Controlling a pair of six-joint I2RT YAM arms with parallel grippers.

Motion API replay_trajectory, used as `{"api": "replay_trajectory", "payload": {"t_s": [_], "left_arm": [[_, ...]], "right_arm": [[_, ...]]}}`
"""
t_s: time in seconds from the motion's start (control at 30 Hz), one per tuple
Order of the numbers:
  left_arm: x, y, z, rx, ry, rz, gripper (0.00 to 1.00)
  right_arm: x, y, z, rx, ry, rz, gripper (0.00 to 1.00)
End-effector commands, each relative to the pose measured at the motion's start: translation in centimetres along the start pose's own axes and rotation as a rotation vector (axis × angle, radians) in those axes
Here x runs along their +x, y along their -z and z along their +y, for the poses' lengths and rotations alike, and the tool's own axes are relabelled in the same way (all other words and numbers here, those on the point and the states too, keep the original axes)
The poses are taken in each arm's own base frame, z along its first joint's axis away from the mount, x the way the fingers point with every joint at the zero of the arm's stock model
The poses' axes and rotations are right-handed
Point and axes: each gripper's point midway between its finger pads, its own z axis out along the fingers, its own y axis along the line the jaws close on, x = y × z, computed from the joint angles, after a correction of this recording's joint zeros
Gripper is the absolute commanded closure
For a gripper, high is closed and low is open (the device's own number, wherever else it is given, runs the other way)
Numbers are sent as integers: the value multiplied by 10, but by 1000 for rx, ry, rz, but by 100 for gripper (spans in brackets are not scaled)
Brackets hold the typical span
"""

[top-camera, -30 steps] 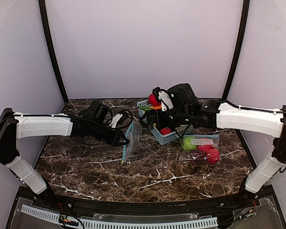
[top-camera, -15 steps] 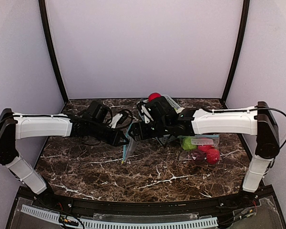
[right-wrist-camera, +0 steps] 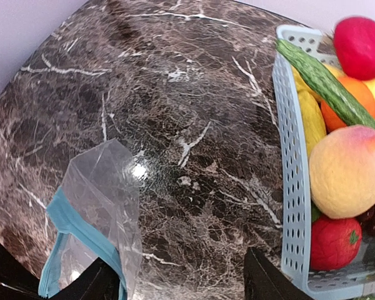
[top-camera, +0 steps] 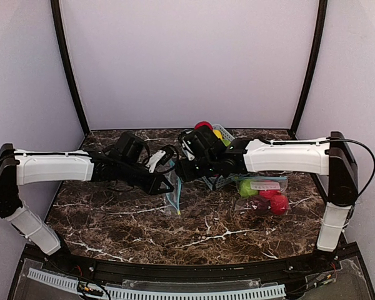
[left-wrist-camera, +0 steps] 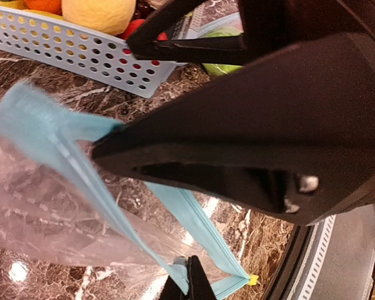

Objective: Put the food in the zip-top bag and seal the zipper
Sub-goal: Pass from the left arm to the right, then pass from the right arm to the left

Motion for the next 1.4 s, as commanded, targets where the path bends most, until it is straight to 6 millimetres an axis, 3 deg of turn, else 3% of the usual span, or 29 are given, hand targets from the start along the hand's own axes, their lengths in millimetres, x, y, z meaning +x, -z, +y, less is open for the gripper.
{"api": "replay_trajectory", "payload": {"t_s": [0.0,0.17,0.27,0.37,0.47,0.57,0.63,0.73,0.87,0.93,1.13,1.37], "left_arm": [[2,3,-25,104,-60,29,99],[3,5,-39,177,-83,49,99],[2,8,-42,193,-95,45,99],[0,9,-28,98,-110,40,99],[1,14,1,-82,-104,48,99],[-3,25,31,-269,-98,25,99],[-6,28,31,-275,-99,6,99],[-14,28,13,-189,-132,-27,97],[-28,32,-11,-75,-168,-82,75],[-36,37,-27,-4,-194,-107,54],[-58,54,-54,58,-312,-187,24],[-67,51,-57,41,-401,-182,18]], "right_arm": [[-19,3,16,-81,168,-63,37],[-21,12,29,-183,276,-106,45],[-21,17,33,-243,276,-114,68],[-22,20,26,-219,236,-117,89],[-18,23,9,-145,176,-113,100],[-14,30,0,-117,119,-107,100],[-12,34,3,-146,115,-103,100],[-10,44,15,-220,150,-87,100],[-4,57,34,-322,211,-4,100],[1,60,36,-329,225,40,100],[16,66,36,-348,229,110,100],[20,77,49,-427,254,131,100]]}}
